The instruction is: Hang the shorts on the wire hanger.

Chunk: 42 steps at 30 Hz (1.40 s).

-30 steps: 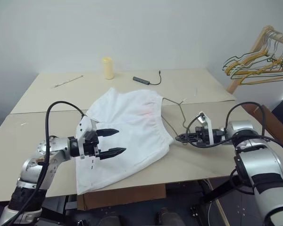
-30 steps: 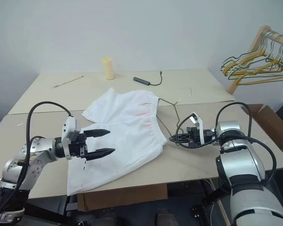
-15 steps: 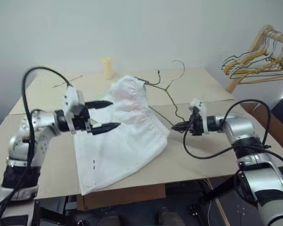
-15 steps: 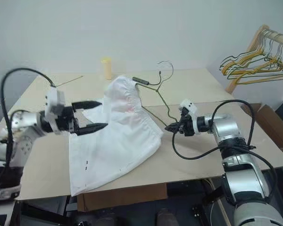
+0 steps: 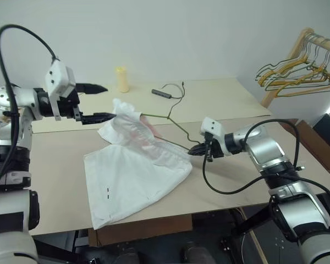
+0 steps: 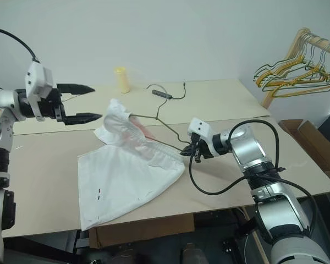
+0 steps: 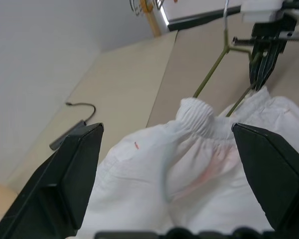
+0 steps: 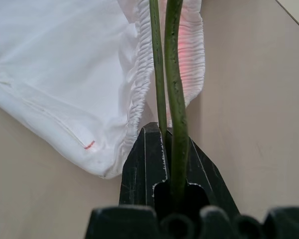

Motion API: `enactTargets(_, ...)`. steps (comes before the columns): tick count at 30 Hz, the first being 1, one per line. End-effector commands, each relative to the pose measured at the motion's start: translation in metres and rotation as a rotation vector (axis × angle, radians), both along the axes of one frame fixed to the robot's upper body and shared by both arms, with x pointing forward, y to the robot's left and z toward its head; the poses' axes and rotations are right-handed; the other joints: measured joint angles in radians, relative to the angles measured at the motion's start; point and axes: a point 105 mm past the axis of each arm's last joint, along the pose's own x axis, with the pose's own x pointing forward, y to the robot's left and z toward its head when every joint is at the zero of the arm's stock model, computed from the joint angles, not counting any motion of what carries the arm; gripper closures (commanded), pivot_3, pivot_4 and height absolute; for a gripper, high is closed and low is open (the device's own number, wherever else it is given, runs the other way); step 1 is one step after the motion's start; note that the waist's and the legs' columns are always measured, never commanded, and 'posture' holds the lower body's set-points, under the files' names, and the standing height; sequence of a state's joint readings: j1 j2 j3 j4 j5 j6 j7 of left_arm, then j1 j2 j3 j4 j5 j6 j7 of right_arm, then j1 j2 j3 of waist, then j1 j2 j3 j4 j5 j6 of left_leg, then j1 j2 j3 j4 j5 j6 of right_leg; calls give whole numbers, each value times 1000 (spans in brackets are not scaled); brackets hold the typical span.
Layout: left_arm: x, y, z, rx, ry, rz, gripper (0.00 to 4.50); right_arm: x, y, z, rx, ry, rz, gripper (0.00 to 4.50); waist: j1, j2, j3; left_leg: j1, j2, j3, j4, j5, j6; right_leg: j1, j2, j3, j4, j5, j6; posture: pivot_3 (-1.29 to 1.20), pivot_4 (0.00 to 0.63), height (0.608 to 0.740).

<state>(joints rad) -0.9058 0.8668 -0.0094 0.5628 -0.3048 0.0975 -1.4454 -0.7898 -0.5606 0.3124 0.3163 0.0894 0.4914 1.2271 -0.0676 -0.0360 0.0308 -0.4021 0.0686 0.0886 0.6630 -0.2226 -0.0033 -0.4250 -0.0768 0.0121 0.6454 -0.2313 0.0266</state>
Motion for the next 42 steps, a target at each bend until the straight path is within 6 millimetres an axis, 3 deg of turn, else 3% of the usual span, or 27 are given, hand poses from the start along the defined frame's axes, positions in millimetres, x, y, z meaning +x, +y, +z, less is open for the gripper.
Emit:
enactTargets(1,-3,-3,5,89,21,-100,28,-3,17,24,-8,-99,90,4500,0,0,0,-2,0,0,0,0,0,-1,0,0,0,0,0,-4,0,740)
enactTargets(11,-3,-19,-11,174,149,-188,28,-14,33,23,-57,-98,149,4500,-1,0,0,-5,0,0,1,0,0,-5,0,0,2,0,0,-22,0,740)
enactTargets(16,-3,-21,-20,181,228,-191,1399,-17,35,20,-70,-93,159,4500,-2,0,0,-5,0,-1,2,0,0,-5,0,0,2,0,0,-29,0,740)
enactTargets(25,-7,-22,-36,199,301,-208,4341,-17,37,22,-79,-103,163,4500,-2,0,0,-12,0,-1,6,0,0,-11,0,0,5,0,0,-36,0,740)
enactTargets(26,-7,-23,-37,205,301,-209,4492,-17,38,24,-75,-106,163,4500,-2,0,0,-13,0,-1,6,0,0,-12,0,0,5,0,0,-37,0,740)
enactTargets(36,3,-21,-37,248,187,-201,4492,-13,48,47,68,-307,186,4500,-3,0,0,-13,0,0,7,0,0,-12,0,0,5,0,0,-42,0,740)
enactTargets(42,8,-16,-26,241,136,-169,4500,-3,31,51,63,-349,105,2608,-4,0,0,-13,0,-1,8,0,0,-12,0,0,5,0,0,-51,0,740)
